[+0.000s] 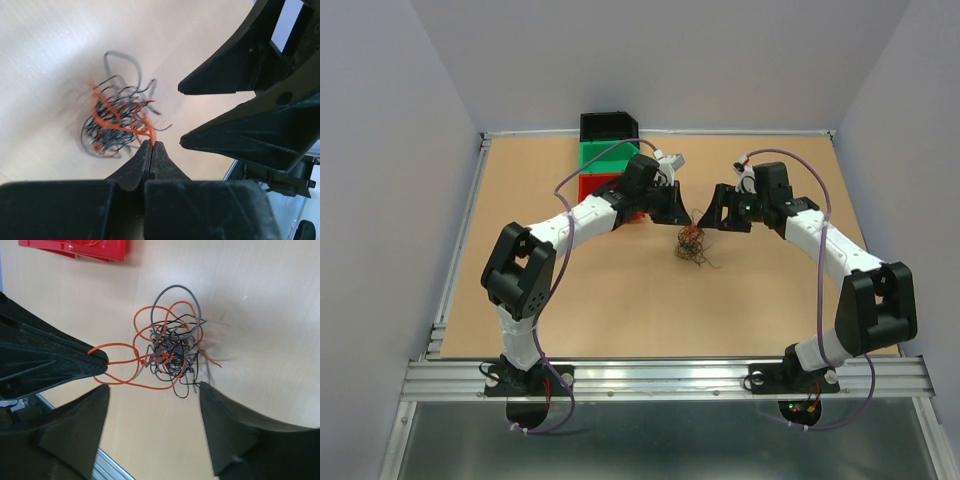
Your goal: Untangle the cables
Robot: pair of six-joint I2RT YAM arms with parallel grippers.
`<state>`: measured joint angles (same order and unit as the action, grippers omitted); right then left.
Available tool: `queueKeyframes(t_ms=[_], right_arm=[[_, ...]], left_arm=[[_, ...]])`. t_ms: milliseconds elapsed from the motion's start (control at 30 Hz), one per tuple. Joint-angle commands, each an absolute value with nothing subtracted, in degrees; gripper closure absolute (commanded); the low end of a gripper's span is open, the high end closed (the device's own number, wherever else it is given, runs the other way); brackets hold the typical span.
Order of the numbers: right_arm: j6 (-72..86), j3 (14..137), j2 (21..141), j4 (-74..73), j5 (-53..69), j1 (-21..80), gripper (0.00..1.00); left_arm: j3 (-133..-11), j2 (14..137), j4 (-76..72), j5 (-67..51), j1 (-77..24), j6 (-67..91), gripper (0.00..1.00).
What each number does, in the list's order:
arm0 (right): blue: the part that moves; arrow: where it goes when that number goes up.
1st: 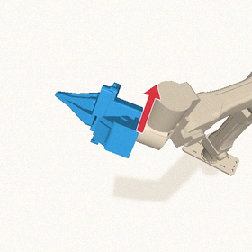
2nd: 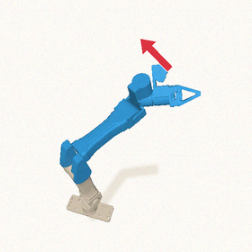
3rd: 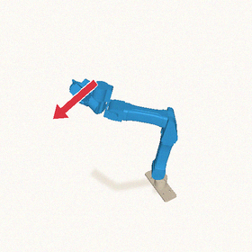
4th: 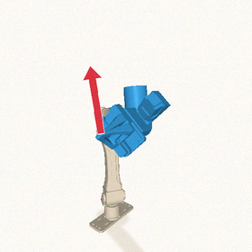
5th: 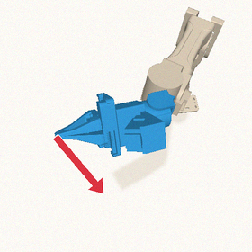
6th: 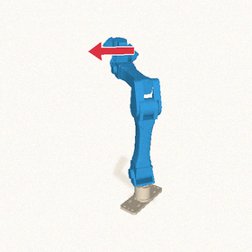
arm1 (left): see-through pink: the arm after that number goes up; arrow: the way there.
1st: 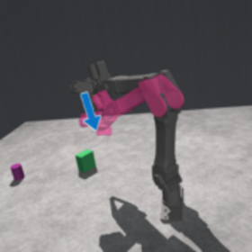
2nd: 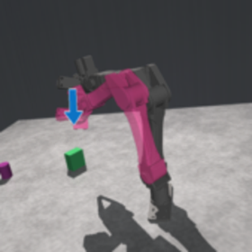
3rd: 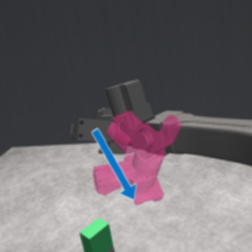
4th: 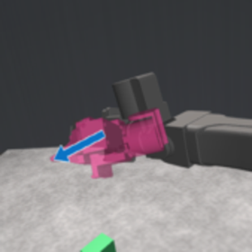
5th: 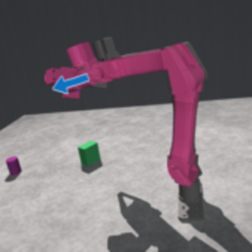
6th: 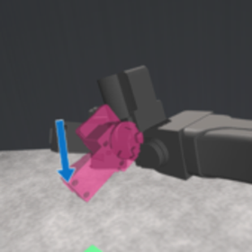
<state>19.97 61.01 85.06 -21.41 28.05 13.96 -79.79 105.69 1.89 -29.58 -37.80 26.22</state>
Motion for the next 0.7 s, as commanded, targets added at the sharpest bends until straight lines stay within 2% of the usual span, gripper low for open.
queueKeyframes(t_ms=[0,233,500,667], right_arm=[[21.09,62.05,82.35,-16.79,28.92,14.33,0.2],[23.91,62.84,86.3,-15.29,27.16,14.33,0.17],[24.17,66.0,91.67,-14.33,28.03,14.33,0.24],[25.22,67.23,93.86,-13.01,31.98,14.41,0.36]], left_arm=[[-82.18,102.75,2.28,-30.41,-38.15,23.91,1.0],[-79.54,100.38,2.11,-31.38,-38.32,22.94,1.0],[-79.8,98.26,2.2,-31.73,-38.32,22.94,1.0],[-80.51,97.74,2.02,-32.52,-38.32,23.12,1.0]])
